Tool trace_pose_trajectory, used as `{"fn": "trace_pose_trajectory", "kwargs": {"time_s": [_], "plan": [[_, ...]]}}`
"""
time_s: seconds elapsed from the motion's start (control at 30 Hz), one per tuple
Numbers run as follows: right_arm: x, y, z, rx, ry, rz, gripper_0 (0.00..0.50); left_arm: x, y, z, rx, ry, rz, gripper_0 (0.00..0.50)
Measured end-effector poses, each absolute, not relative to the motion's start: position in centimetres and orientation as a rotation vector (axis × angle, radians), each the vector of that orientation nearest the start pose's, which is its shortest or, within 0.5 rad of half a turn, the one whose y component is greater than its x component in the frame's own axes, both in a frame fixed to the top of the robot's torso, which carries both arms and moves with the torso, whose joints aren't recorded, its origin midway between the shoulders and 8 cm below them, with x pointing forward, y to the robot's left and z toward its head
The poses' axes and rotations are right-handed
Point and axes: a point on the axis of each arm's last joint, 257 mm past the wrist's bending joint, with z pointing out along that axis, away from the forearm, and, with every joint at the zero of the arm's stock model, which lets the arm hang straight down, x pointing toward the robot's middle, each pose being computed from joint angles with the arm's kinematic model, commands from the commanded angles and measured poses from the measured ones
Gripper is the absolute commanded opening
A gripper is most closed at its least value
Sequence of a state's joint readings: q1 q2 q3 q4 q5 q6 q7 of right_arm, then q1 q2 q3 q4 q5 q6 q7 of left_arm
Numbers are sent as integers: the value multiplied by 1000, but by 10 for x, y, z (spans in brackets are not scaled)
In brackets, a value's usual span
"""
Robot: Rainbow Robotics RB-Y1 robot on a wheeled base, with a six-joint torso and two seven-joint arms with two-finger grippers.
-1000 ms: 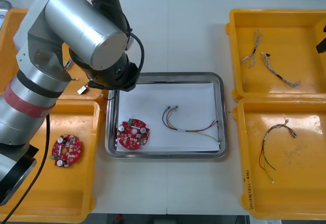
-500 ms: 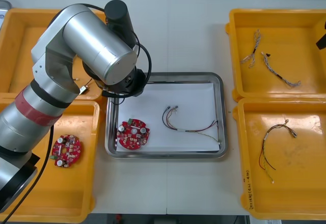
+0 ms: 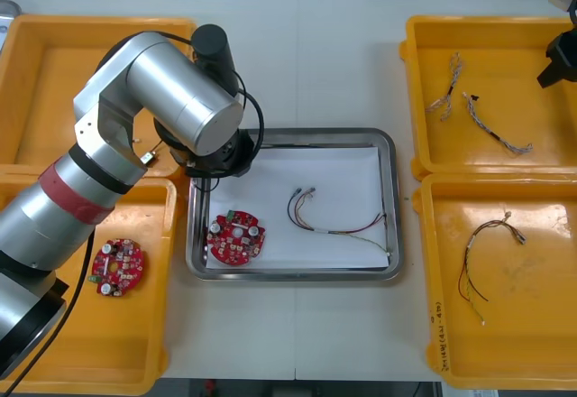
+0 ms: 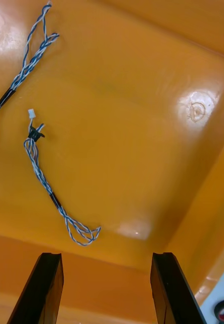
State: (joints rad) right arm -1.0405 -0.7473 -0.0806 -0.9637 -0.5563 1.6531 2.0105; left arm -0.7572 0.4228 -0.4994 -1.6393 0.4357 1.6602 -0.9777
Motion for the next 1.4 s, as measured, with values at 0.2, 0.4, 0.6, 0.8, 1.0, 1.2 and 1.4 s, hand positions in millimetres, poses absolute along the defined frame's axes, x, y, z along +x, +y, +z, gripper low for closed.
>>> {"fn": "trace_pose_trajectory", "kwargs": {"time_s": [0.2,0.4,0.6,0.8,1.0,1.2,1.4], "plan": [[586,-405,-118,-411,2657,-121,500,511,124,-242,202,2630,59,5],[587,-398,-134,-435,2673,-109,500,505,122,-251,234,2638,79,264],[584,-394,-147,-452,2702,-120,500,505,121,-252,214,2639,74,500],[583,-393,-155,-498,2720,-177,500,505,120,-252,135,2641,52,500],[586,-396,-161,-491,2705,-183,500,505,120,-252,126,2641,50,500],[588,-399,-174,-478,2687,-173,500,505,115,-246,142,2625,36,500],[582,-401,-189,-470,2703,-153,500,494,108,-228,173,2612,34,500]]}}
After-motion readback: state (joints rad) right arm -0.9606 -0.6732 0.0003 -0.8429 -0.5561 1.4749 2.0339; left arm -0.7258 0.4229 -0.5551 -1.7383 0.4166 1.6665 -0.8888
